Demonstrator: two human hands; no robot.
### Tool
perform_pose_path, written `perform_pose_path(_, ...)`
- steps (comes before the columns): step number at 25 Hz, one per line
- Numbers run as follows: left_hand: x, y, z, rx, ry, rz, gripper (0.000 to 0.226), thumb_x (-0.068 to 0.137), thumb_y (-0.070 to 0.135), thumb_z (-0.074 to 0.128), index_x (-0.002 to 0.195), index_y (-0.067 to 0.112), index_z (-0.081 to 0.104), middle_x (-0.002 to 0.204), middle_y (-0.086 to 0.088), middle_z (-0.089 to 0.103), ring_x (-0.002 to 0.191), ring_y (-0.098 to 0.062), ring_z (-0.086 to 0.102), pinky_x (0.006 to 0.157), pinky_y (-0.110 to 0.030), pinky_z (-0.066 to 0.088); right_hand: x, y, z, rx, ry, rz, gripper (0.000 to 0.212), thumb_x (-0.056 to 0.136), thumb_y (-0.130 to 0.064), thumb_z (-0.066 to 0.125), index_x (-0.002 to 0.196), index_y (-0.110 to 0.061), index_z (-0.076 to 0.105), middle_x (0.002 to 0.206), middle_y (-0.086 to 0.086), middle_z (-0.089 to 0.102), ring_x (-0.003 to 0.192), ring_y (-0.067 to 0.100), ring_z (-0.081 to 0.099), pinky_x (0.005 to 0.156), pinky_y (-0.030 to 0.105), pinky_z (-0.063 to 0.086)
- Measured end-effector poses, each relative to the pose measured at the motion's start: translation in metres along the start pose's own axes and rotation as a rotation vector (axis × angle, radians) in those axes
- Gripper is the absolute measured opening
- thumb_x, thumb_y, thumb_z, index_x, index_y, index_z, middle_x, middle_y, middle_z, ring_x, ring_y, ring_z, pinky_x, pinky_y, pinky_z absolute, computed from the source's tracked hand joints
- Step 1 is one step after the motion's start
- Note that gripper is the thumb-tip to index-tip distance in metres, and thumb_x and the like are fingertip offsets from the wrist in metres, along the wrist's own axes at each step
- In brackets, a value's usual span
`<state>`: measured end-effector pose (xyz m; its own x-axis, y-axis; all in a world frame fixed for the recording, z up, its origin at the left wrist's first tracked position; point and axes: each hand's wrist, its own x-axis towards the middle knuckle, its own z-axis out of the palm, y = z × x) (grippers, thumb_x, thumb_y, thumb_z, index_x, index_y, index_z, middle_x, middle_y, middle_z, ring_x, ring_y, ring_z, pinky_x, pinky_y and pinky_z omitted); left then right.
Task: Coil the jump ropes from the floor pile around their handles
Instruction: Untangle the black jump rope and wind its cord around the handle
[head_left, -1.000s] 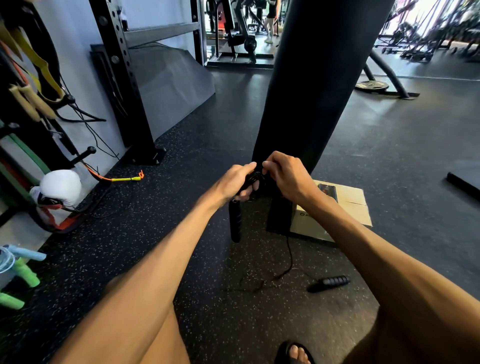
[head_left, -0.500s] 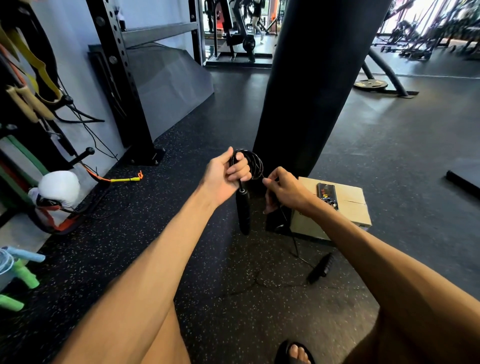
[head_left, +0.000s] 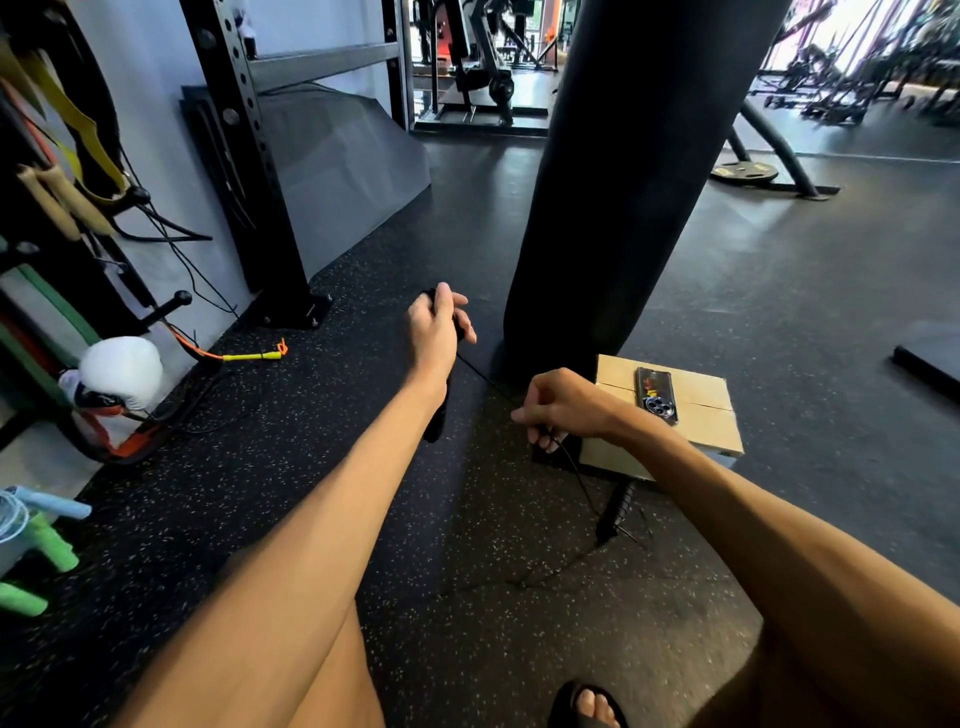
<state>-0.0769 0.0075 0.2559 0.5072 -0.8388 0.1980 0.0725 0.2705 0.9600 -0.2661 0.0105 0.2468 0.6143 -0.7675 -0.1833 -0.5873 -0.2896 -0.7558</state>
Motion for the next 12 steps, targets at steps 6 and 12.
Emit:
perform_pose_path(6, 0.000, -0.012, -0.010, 0.568, -0.181, 0.185, 0.034, 0.100, 0.027, 0.049, 0.078, 0.004, 0.062, 0.053, -0.004, 0.062, 0.043, -0.012, 0.060, 0.051, -0.023, 0.049, -0.004, -0.024, -0.012, -0.123, 0.116, -0.233, 0.023, 0.100, -0.021, 0.052, 0.089, -0.003, 0.062, 0.068, 0.003, 0.063, 0.061, 0.017, 0.059, 0.058, 0.030, 0.050)
perform_pose_path(12, -0.013, -0.007, -0.003, 0.472, -0.620, -0.128, 0.044, 0.102, 0.027, 0.039, 0.072, 0.004, 0.062, 0.047, -0.010, 0.054, 0.039, -0.021, 0.049, 0.047, -0.027, 0.042, 0.009, -0.022, -0.019, -0.165, 0.462, -0.330, 0.029, 0.102, -0.024, 0.048, 0.082, -0.009, 0.062, 0.063, -0.010, 0.053, 0.054, 0.000, 0.051, 0.054, 0.015, 0.036)
